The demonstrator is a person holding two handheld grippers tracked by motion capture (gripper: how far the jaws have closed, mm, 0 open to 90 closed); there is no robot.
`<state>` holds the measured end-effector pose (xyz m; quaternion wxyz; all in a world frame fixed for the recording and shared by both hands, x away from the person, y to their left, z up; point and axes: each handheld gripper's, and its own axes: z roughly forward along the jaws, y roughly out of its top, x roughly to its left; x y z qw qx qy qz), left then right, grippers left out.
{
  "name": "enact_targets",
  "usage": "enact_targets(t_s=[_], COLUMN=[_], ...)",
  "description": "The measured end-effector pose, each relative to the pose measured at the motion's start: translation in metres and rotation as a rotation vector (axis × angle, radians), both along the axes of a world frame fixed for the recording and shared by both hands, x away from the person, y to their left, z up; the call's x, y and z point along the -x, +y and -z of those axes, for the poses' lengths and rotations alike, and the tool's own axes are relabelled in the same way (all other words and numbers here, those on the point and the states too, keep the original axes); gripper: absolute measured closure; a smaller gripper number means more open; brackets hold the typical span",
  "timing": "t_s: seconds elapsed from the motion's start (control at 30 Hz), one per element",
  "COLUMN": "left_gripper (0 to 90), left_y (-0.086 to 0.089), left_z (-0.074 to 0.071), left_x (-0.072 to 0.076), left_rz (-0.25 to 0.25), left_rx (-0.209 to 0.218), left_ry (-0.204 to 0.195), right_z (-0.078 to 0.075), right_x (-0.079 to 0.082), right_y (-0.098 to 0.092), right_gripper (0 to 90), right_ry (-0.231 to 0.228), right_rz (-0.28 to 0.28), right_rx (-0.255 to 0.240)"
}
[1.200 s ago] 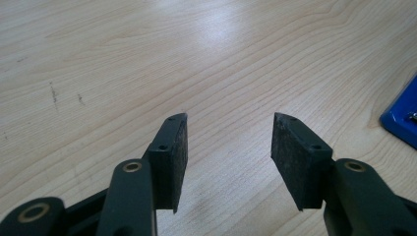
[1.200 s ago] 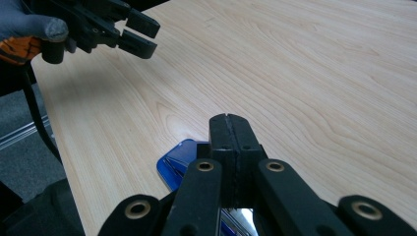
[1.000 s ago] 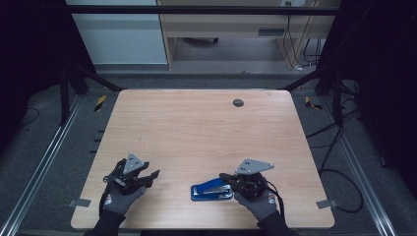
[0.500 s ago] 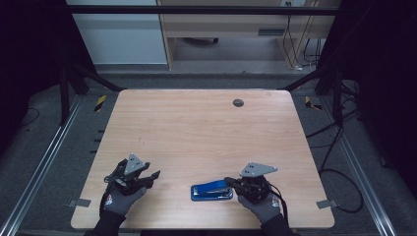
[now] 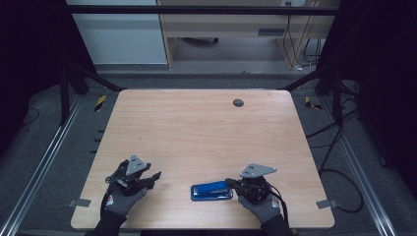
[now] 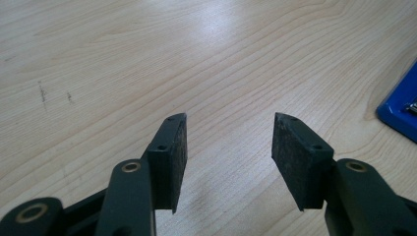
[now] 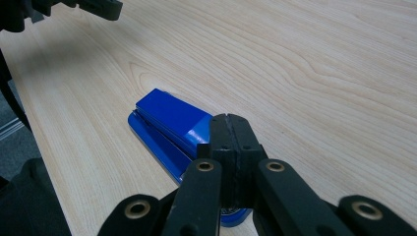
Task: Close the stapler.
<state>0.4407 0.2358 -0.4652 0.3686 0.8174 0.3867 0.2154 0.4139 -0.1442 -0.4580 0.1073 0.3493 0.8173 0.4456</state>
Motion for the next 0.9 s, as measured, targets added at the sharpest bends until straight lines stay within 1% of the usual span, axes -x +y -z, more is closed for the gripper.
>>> enact_targets(t_s=[0.07, 0.13, 0.17, 0.23, 0.37, 0.43, 0.53, 0.57, 0.6, 0.67, 0.7, 0.77, 0.83, 0.9], left_gripper=[48.0, 48.0, 48.0, 48.0, 47.9, 47.9, 47.9, 47.8, 47.8, 47.8, 47.7, 47.7, 47.6, 47.5], left_y=[0.0, 0.0002, 0.0003, -0.0002, -0.0009, -0.001, -0.0006, -0.0003, -0.0003, -0.0002, -0.0002, -0.0001, -0.0003, -0.0004], left_z=[0.0, -0.0003, -0.0004, -0.0002, 0.0003, 0.0001, -0.0002, -0.0004, -0.0003, -0.0001, 0.0, 0.0004, 0.0008, 0.001], left_x=[0.0001, 0.0002, 0.0003, 0.0005, 0.0005, 0.0006, 0.0012, 0.0013, 0.0013, 0.001, 0.0009, 0.0005, 0.0003, 0.0004], left_rz=[0.0, 0.0, 0.0, 0.0, 0.0, -0.001, -0.002, 0.0, -0.001, 0.0, 0.001, 0.002, 0.002, 0.004], left_rx=[0.0, 0.001, 0.001, 0.004, 0.0, 0.0, 0.003, 0.0, 0.001, 0.002, 0.001, 0.002, 0.001, 0.001], left_ry=[0.0, -0.001, -0.001, -0.002, 0.0, -0.002, -0.003, -0.002, -0.002, -0.001, -0.002, 0.0, 0.0, 0.001], right_z=[0.0016, 0.0043, 0.0056, 0.0053, 0.0061, 0.0065, 0.0073, 0.0085, 0.0092, 0.0098, 0.0099, 0.0095, 0.0084, 0.0066], right_x=[-0.0002, -0.0001, -0.0005, -0.0009, 0.0, -0.0003, -0.0021, -0.0017, -0.0013, -0.0014, -0.0019, -0.0012, -0.0009, -0.0016], right_y=[0.0004, 0.0018, 0.0014, 0.0015, 0.0014, 0.0007, -0.0009, 0.0001, -0.0006, -0.0015, -0.0019, -0.0007, 0.0009, 0.001], right_gripper=[90.0, 90.0, 90.0, 90.0, 90.0, 90.0, 90.0, 90.0, 90.0, 90.0, 90.0, 90.0, 90.0, 87.8], right_ry=[-0.004, -0.003, -0.01, -0.003, -0.01, -0.005, 0.015, 0.016, 0.006, 0.018, 0.019, 0.003, -0.001, -0.008], right_rz=[-0.001, 0.005, 0.002, 0.004, 0.006, 0.007, 0.007, 0.009, 0.008, 0.018, 0.013, 0.008, 0.009, 0.001], right_rx=[0.015, 0.039, 0.036, 0.035, 0.032, 0.024, 0.007, 0.034, 0.023, 0.008, 0.005, 0.02, 0.031, 0.003])
